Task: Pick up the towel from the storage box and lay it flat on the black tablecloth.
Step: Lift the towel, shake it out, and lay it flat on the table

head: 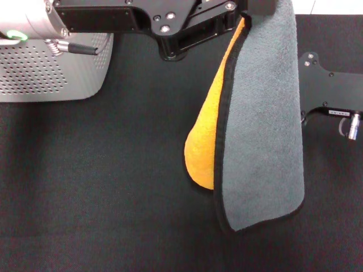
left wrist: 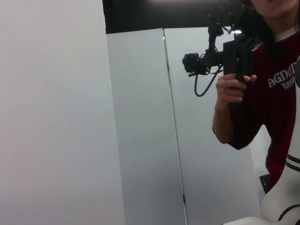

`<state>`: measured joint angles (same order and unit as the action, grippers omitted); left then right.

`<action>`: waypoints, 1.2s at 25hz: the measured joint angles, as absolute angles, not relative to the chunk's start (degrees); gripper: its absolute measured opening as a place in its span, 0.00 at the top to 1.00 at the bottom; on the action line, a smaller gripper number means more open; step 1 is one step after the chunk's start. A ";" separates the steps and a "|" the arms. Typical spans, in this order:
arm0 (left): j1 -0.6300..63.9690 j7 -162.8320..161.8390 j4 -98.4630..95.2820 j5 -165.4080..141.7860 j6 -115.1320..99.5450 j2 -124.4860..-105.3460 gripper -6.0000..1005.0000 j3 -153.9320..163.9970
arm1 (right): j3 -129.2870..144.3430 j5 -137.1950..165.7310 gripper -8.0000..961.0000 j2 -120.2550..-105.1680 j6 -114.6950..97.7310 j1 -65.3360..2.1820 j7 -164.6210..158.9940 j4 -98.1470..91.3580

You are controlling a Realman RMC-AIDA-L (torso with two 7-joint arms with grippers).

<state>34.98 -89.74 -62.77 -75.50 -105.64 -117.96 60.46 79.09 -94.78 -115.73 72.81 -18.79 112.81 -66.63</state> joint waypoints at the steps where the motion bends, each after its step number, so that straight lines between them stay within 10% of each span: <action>1: 34.98 -89.73 -62.75 -75.50 -105.64 -117.96 0.96 60.47 | 79.09 -94.79 0.77 -115.76 72.82 -18.82 112.83 -66.61; 30: 35.33 -88.15 -61.29 -75.59 -105.74 -117.77 0.96 60.47 | 75.07 -97.81 0.84 -115.71 76.32 -17.66 117.22 -61.94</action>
